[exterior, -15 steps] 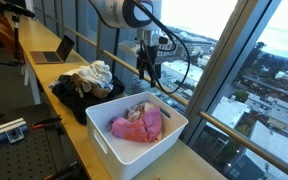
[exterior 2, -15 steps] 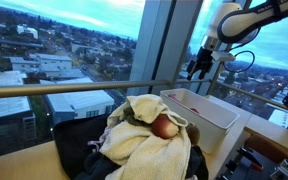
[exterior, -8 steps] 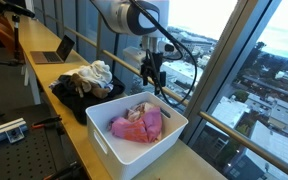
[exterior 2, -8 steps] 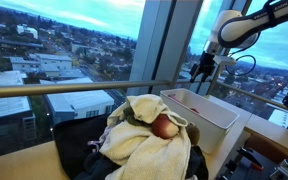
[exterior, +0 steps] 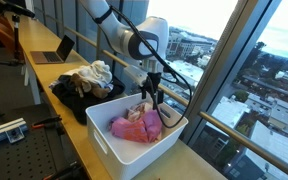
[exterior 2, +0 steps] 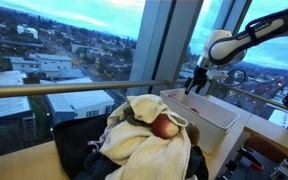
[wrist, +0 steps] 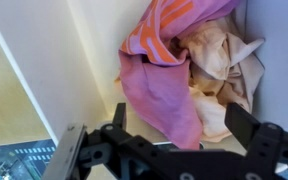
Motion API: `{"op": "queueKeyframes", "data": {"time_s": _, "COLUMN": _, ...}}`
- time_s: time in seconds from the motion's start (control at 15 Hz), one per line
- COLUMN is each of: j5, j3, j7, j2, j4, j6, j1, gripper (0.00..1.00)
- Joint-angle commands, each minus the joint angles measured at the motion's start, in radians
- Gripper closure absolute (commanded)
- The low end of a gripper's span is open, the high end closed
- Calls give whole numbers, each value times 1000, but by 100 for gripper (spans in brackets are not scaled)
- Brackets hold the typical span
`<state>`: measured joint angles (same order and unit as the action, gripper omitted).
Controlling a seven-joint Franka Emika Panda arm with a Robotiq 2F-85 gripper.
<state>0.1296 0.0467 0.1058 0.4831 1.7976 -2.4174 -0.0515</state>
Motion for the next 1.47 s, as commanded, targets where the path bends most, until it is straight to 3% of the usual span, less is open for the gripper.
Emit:
{"op": "queueKeyframes", "data": {"time_s": 0.0, "j5": -19, "j3": 6, "j7": -39, "j2": 99, "j4": -92, "j6": -23, "j1": -1, "gripper": 0}}
{"op": "queueKeyframes", "data": {"time_s": 0.6, "j5": -59, "j3": -1, "j7": -57, "j2": 327, "j4": -317, "j6": -19, "j1": -21, "gripper": 0}}
{"op": "queueKeyframes", "data": {"time_s": 1.27, "j5": -177, "j3": -25, "j7": -57, "j2": 509, "j4": -376, "j6": -26, "j1": -77, "gripper": 0}}
{"op": "queueKeyframes", "data": {"time_s": 1.33, "j5": -181, "j3": -25, "j7": -56, "j2": 507, "j4": -367, "j6": -29, "j1": -76, "gripper": 25}}
{"op": "queueKeyframes", "data": {"time_s": 1.4, "j5": -185, "j3": -25, "j7": -57, "j2": 503, "j4": -360, "j6": -31, "j1": -74, "gripper": 28}}
